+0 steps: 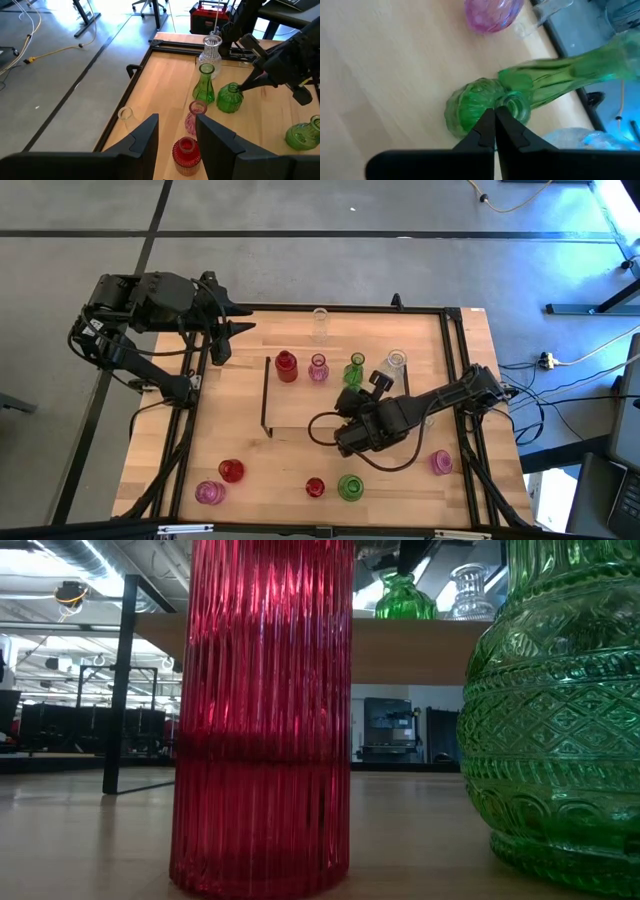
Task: Sort vases onto shelf
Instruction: Adjust the green vases on the shelf aligning them together, then put the bottom transparent vase on the shelf aligned with the other transparent vase
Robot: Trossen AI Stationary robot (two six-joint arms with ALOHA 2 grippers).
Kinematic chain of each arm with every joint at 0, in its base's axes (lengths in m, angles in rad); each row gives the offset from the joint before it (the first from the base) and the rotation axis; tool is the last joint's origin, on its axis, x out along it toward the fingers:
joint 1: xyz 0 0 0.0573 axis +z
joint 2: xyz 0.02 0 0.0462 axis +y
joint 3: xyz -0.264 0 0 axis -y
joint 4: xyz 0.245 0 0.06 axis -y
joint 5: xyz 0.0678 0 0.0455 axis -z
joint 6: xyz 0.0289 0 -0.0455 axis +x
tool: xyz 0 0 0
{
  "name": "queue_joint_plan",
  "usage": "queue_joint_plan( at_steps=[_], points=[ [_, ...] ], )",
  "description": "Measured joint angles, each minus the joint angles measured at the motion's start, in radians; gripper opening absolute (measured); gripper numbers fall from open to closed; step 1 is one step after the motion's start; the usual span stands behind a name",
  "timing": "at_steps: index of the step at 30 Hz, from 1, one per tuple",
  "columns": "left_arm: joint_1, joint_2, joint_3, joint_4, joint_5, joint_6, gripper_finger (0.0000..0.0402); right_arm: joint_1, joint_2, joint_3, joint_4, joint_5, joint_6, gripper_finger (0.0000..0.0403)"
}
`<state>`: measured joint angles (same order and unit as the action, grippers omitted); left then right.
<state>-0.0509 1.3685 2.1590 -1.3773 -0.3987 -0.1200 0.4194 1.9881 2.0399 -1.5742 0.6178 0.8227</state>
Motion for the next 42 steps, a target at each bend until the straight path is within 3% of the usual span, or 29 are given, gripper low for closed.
queue_joint_plan(
  at_steps=[7,18,24,31,34,40,42],
  points=[
    [0.000,0.000,0.000,0.000,0.000,0.000,0.0121,0.000,0.005,-0.003,0.002,-0.032,0.004,0.0000],
    [0.000,0.000,0.000,0.000,0.000,0.000,0.0121,0.000,-0.020,0.000,0.002,0.041,0.010,0.0000],
    [0.000,0.000,0.000,0.001,0.000,0.000,0.0121,0.000,-0.029,0.088,0.004,0.104,-0.030,0.0000],
    [0.000,0.000,0.000,0.002,-0.001,0.000,0.0121,0.000,-0.031,0.313,0.006,0.268,-0.096,0.0000],
    [0.000,0.000,0.000,0.004,-0.001,0.003,0.0121,-0.001,-0.115,0.267,0.084,0.329,-0.099,0.0000],
    [0.000,0.000,0.000,0.013,0.009,0.026,0.0121,0.018,-0.272,0.252,0.002,0.534,0.097,0.0000],
    [0.000,0.000,0.000,0.021,0.032,0.029,0.0121,0.018,-0.336,0.226,0.000,0.538,0.077,0.0000]
  ],
)
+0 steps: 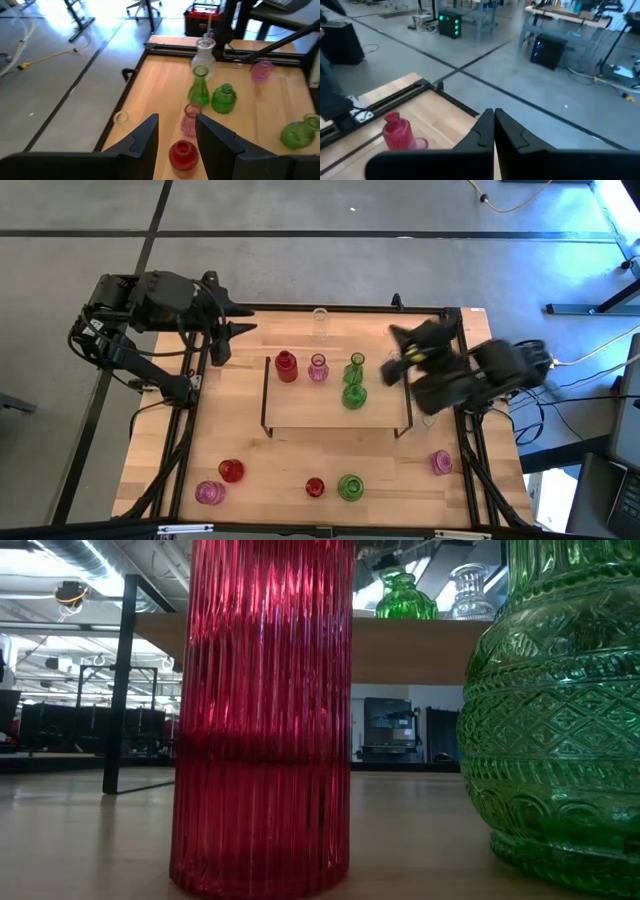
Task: Sort vases onto shelf
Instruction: Put the bottom transparent vase on the shelf aligned with the other transparent vase
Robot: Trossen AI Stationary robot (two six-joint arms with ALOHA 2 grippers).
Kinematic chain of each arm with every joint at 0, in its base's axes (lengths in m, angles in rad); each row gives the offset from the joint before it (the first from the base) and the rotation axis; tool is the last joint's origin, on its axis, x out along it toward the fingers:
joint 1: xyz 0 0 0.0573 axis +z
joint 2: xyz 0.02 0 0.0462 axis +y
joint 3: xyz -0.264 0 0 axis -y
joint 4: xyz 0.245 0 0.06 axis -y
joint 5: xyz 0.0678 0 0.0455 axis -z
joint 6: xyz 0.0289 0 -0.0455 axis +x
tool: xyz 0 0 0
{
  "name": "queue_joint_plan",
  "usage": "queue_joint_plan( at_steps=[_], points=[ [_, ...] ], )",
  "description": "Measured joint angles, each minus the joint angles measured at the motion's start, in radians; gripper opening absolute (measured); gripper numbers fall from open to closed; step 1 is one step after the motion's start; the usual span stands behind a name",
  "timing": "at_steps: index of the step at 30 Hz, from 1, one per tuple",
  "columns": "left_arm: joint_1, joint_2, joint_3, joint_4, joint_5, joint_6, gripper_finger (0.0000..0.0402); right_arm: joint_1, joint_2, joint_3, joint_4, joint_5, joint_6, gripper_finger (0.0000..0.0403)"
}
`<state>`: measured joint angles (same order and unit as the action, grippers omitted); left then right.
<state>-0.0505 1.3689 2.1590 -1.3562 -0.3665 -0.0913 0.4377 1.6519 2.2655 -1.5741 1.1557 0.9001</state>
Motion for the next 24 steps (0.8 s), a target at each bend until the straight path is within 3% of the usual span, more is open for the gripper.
queue_joint_plan(
  at_steps=[3,10,18,24],
  points=[
    [0.005,0.000,0.000,0.024,0.044,0.016,0.0121,-0.021,-0.091,-0.063,0.003,-0.113,-0.002,0.0000],
    [0.022,0.000,0.000,0.037,0.070,0.005,0.0121,-0.028,-0.303,-0.311,0.003,-0.513,-0.012,0.0000],
    [0.032,0.019,0.000,0.096,0.066,-0.061,0.0121,-0.028,-0.578,-0.749,0.002,-0.702,0.385,0.0000],
    [0.033,0.049,-0.001,0.112,0.066,-0.086,0.0121,-0.026,-0.668,-0.980,0.002,-0.909,0.560,0.0000]
  ],
)
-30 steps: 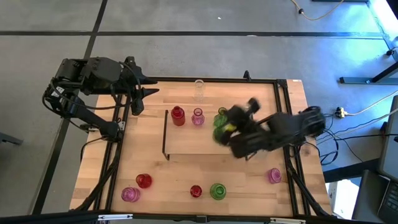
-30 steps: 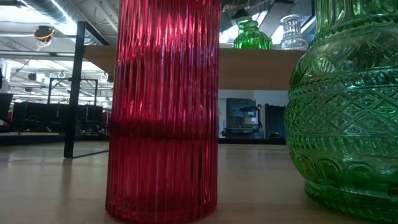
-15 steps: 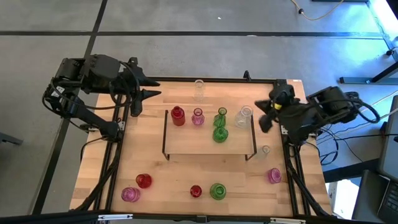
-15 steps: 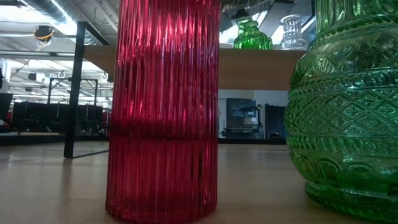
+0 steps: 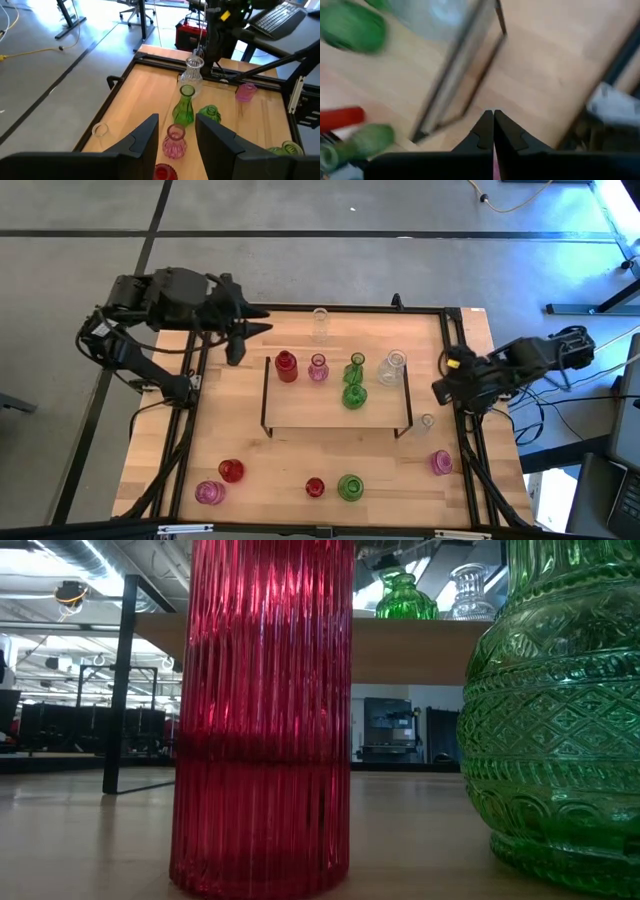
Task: Sort vases onto shelf
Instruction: Put the bottom transparent vase on the shelf aligned with the other transparent vase
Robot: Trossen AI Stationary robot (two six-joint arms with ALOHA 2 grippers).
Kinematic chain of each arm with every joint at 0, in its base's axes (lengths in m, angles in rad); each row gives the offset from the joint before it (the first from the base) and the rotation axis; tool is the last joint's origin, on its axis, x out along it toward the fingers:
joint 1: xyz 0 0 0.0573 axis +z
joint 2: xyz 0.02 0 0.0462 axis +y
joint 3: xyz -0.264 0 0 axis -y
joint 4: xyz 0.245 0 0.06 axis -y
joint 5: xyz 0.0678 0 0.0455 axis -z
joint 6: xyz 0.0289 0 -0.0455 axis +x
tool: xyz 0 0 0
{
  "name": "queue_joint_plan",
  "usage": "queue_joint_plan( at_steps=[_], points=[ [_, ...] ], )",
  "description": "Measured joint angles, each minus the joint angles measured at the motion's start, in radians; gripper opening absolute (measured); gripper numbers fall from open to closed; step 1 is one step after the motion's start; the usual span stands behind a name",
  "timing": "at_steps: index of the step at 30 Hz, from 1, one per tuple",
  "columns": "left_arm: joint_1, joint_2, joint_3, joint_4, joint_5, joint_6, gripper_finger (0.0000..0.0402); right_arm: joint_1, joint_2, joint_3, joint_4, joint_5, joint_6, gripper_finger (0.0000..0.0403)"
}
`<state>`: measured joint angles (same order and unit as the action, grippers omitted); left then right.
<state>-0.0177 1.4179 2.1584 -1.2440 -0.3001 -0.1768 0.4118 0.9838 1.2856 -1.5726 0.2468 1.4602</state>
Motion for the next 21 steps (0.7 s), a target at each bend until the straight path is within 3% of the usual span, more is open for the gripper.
queue_joint_plan(
  at_steps=[6,15,21],
  points=[
    [0.000,0.048,0.000,0.024,0.004,0.000,0.0121,0.000,-0.016,-0.117,0.001,-0.100,0.081,0.0011],
    [-0.001,0.081,0.000,0.032,0.037,-0.006,0.0121,0.000,-0.015,-0.170,0.013,-0.151,0.107,0.0110],
    [-0.001,0.085,0.001,0.035,0.037,-0.024,0.0121,0.001,-0.014,-0.170,0.047,-0.167,0.103,0.0130]
  ],
)
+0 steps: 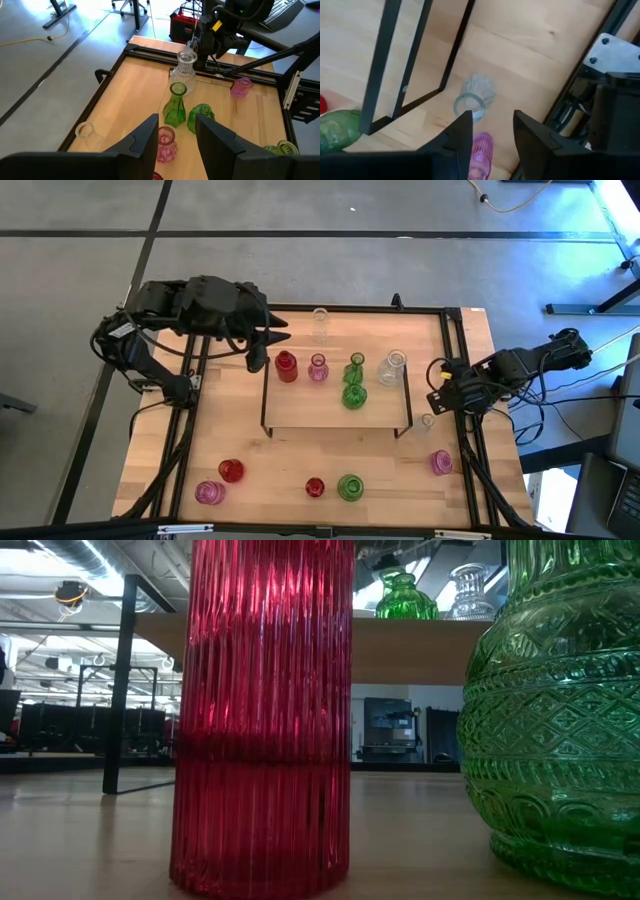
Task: Sort vases onto shelf
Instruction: Put the bottom transparent vase on the shelf aligned with the other transparent vase
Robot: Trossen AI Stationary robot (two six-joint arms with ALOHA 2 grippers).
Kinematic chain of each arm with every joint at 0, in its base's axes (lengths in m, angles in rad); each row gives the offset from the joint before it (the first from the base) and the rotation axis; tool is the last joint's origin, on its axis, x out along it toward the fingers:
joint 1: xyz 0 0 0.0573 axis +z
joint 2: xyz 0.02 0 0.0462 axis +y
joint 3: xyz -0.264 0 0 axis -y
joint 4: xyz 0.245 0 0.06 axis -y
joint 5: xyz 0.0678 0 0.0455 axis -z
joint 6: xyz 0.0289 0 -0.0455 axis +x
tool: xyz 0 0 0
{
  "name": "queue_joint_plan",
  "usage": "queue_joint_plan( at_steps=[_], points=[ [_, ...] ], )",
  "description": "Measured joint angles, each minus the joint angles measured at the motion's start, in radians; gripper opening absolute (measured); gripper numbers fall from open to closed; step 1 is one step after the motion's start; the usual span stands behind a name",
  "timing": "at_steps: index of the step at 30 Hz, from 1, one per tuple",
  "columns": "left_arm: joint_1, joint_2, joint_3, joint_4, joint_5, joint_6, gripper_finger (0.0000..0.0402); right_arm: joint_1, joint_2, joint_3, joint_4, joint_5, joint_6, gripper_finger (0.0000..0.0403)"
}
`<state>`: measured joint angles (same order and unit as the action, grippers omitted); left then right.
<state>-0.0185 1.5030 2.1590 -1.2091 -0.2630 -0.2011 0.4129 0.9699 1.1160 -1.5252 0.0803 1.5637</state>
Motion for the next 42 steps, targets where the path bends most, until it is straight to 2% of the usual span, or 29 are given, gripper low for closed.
queue_joint_plan(
  at_steps=[5,11,15,19,23,29,42],
  points=[
    [0.000,-0.001,0.000,0.000,0.000,-0.002,0.0121,0.000,0.018,-0.012,0.017,-0.027,0.005,0.0122],
    [0.000,-0.001,0.000,0.000,0.000,-0.002,0.0121,0.008,0.022,-0.129,0.120,-0.145,0.026,0.0120],
    [0.000,-0.001,0.000,-0.001,0.000,-0.002,0.0121,0.056,0.021,-0.150,0.144,-0.098,0.072,0.0120],
    [0.000,-0.001,0.000,-0.001,0.000,-0.002,0.0121,0.109,0.020,-0.167,0.159,-0.098,0.126,0.0120],
    [0.000,-0.001,0.000,-0.001,0.000,-0.001,0.0121,0.151,0.021,-0.223,0.251,-0.079,0.177,0.0120],
    [0.000,-0.001,0.000,-0.001,-0.001,0.001,0.0121,0.157,0.021,-0.283,0.348,-0.045,0.218,0.0120],
    [0.000,-0.001,0.000,-0.001,0.016,0.001,0.0121,0.156,0.030,-0.301,0.305,0.003,0.274,0.0120]
  ],
)
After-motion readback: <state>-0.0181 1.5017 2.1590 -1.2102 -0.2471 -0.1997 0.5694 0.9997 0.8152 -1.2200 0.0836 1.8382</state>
